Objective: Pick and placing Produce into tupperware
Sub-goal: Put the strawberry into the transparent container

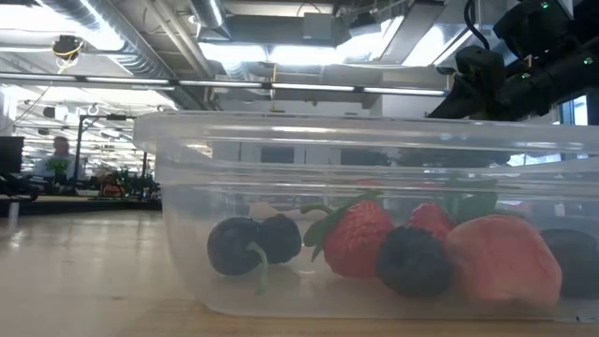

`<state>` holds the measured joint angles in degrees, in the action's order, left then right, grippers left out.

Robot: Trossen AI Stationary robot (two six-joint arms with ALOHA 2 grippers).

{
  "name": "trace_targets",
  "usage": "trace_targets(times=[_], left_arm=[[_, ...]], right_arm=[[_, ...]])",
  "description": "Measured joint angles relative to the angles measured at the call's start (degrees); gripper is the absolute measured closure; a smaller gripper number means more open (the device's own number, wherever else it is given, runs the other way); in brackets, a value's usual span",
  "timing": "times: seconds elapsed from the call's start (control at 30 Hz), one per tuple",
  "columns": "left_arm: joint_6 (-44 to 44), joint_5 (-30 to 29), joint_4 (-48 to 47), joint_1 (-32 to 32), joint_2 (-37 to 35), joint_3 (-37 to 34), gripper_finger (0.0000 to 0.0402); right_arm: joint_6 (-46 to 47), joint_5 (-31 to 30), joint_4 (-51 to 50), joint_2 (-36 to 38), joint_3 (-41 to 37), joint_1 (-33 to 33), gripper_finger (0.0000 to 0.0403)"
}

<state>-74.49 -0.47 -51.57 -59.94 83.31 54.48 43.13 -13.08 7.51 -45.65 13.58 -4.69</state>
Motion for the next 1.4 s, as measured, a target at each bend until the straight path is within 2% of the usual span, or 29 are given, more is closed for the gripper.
trace_targets(times=[0.13,0.27,0.47,0.73,0.9,1.07,1.4], left_arm=[[-1.4,0.0,0.2,0.0,0.0,0.0,0.0103],[-1.5,0.0,0.2,0.0,0.0,0.0,0.0098],[-1.5,1.1,0.3,0.0,0.9,0.0,0.0108],[3.0,3.0,7.4,-0.2,8.2,0.0,0.0124],[3.2,5.5,7.2,-0.3,12.1,0.0,0.0128],[4.0,5.6,7.2,-0.5,14.7,0.0,0.0129],[6.7,5.6,7.4,-0.5,15.5,0.1,0.0131]], right_arm=[[-0.1,0.0,0.0,0.0,0.0,0.0,0.0111],[-0.1,0.0,0.0,0.0,0.0,0.0,0.0111],[-0.1,0.0,0.0,0.0,0.0,0.0,0.0111],[0.0,0.0,0.0,0.0,0.0,0.0,0.0111],[0.0,0.0,0.0,0.0,0.0,0.0,0.0111],[0.0,0.0,-0.1,0.0,0.0,0.0,0.0111],[-0.1,0.0,0.0,0.0,0.0,0.0,0.0111]])
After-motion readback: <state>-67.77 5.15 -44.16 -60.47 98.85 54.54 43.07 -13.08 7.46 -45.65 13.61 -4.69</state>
